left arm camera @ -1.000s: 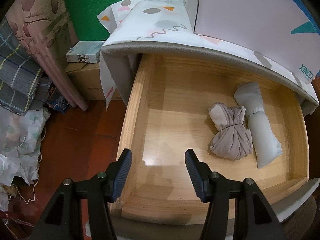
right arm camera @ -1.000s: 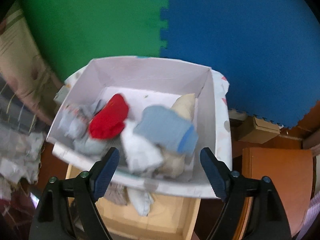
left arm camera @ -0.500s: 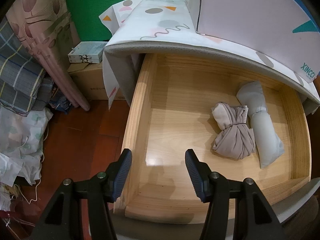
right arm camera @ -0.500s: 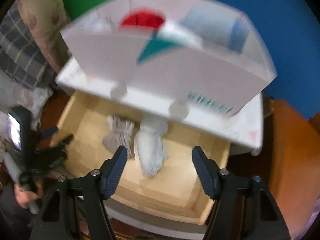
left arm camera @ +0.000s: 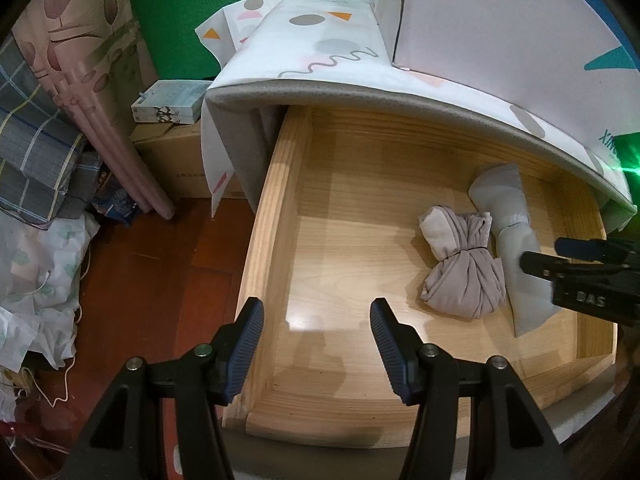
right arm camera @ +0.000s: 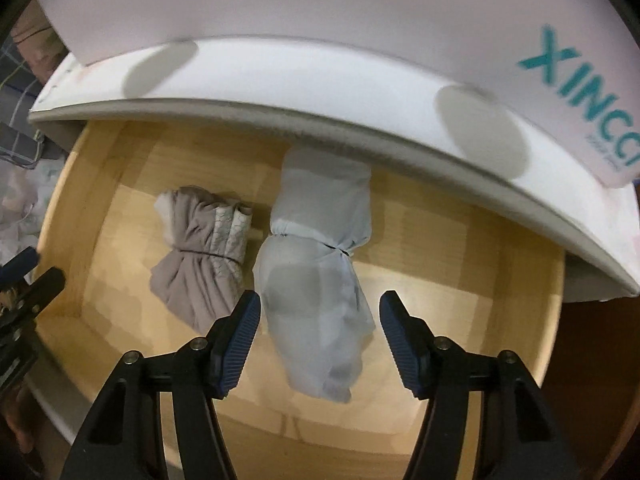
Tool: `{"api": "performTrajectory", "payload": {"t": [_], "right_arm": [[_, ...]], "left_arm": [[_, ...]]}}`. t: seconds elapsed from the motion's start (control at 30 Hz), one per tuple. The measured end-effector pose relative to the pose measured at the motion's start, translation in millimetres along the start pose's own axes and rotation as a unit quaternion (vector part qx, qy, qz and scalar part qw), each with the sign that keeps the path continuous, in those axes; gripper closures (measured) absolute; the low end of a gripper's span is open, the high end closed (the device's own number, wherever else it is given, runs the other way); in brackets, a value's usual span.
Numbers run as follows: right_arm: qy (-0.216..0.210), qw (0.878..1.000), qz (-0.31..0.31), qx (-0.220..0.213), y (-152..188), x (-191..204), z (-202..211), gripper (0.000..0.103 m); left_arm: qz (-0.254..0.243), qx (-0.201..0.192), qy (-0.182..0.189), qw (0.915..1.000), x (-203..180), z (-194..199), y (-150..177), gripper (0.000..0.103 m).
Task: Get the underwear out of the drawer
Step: 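Return the open right tool to the drawer above the white sock, then close the right tool on the white tied sock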
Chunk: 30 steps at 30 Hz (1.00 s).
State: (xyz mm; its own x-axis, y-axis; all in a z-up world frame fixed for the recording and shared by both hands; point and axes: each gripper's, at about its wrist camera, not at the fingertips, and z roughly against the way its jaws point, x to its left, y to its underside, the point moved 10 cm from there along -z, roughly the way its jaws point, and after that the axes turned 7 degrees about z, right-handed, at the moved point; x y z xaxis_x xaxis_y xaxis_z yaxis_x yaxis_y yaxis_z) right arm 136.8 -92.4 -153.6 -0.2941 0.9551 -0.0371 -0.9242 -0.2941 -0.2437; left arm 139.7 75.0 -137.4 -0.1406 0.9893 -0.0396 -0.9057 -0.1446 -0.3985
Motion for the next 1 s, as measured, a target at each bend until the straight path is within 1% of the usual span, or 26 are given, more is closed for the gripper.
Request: {"api": "performTrajectory", "payload": {"t": [0.1, 0.17, 0.3, 0.37, 0.43, 0.5, 0.57, 0.63, 0.7, 0.87, 1.0], "right_arm": [[0.006, 1.000, 0.007, 0.008, -3.4, 3.2, -11.6, 0.042], [0.009, 1.000, 0.016, 0.012, -6.8, 5.7, -18.3, 0.039], [0.018, 0.999, 0.030, 0.024, -14.2, 8.9, -33.3, 0.038], [0.020, 0.998, 0.036, 0.037, -16.5, 9.1, -42.3, 0.038], [0.027, 0.998, 0.044, 0.039, -20.6, 10.4, -46.6, 0.038], [0.024, 0.997, 0.047, 0.051, -21.1, 12.7, -53.0, 0.038], [0.022, 0.997, 0.051, 0.063, -22.0, 15.6, -60.1, 0.041], [0.025, 0.996, 0.050, 0.063, -23.3, 16.3, -61.2, 0.050], [0.026, 0.996, 0.048, 0.064, -23.4, 16.5, -61.9, 0.055], [0.021, 0.996, 0.037, 0.076, -15.1, 12.8, -61.1, 0.060], [0.018, 0.995, 0.021, 0.097, 3.1, 2.7, -58.8, 0.062]], "left_arm": [[-0.001, 0.001, 0.001, 1.0000, -0.7, -0.7, 0.1, 0.046], [-0.001, 0.001, 0.002, 1.0000, -1.1, -0.7, 0.3, 0.046], [0.002, 0.002, 0.005, 1.0000, 0.5, -1.3, 0.3, 0.046], [0.002, 0.001, 0.005, 1.0000, 0.4, -1.2, 0.3, 0.046], [0.002, 0.001, 0.005, 1.0000, 0.8, -1.3, 0.3, 0.046], [0.002, 0.001, 0.005, 1.0000, 1.0, -1.0, 0.1, 0.046], [0.002, 0.002, 0.005, 1.0000, 0.6, -0.8, 0.2, 0.046], [0.001, 0.002, 0.006, 1.0000, 0.6, -1.0, 0.6, 0.046], [0.001, 0.003, 0.006, 1.0000, 0.7, -1.2, 1.0, 0.046], [0.001, 0.003, 0.004, 1.0000, 0.3, -1.3, 1.8, 0.046], [-0.001, 0.004, 0.002, 1.0000, -1.1, -3.0, 3.0, 0.046]]}}
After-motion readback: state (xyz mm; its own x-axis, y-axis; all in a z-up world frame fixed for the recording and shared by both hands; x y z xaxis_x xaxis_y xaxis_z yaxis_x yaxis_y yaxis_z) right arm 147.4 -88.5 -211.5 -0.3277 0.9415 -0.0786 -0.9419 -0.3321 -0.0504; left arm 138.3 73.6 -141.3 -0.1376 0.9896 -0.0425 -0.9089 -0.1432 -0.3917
